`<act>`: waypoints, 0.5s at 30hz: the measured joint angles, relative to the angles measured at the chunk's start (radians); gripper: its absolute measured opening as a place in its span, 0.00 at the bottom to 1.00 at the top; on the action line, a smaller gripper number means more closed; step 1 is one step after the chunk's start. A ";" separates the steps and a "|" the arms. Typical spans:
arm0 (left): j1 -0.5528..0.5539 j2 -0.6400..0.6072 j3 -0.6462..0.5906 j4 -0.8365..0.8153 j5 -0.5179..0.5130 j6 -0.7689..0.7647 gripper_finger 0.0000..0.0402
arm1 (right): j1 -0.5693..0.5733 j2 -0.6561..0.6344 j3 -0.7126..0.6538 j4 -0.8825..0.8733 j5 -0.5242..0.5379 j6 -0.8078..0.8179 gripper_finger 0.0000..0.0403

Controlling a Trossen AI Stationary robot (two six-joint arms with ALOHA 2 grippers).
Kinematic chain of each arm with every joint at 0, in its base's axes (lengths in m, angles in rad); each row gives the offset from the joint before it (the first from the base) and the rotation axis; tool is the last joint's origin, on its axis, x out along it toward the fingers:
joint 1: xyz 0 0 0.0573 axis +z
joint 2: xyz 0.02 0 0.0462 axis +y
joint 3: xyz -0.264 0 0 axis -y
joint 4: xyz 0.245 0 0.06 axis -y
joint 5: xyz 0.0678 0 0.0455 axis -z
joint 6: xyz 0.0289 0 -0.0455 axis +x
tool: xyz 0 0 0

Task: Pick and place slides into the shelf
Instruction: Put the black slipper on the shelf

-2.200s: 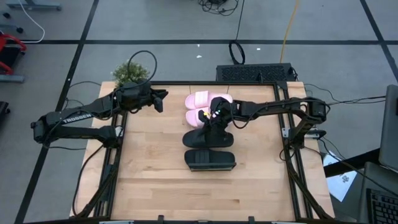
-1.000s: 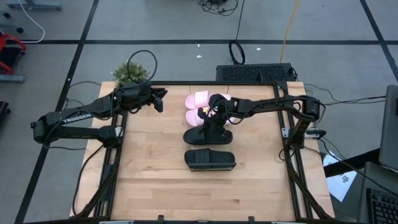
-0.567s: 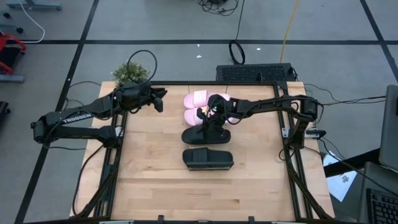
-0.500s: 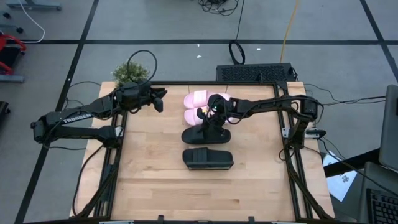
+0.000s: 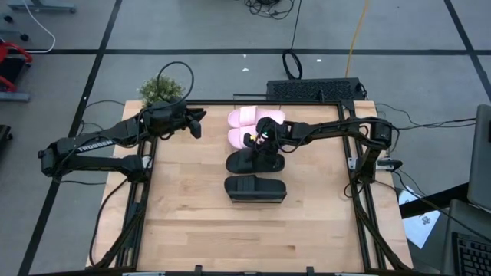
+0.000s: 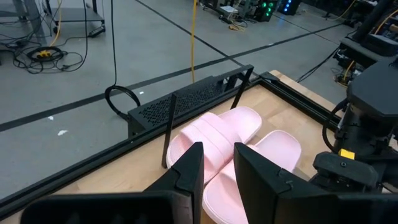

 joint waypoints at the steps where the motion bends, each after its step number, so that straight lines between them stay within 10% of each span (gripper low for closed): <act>1: 0.000 0.000 0.000 0.000 0.000 0.000 0.21 | 0.003 0.000 0.000 -0.013 0.002 -0.009 0.01; 15: 0.000 0.000 0.000 0.000 0.000 -0.007 0.21 | 0.021 0.000 0.000 -0.041 0.076 0.174 0.01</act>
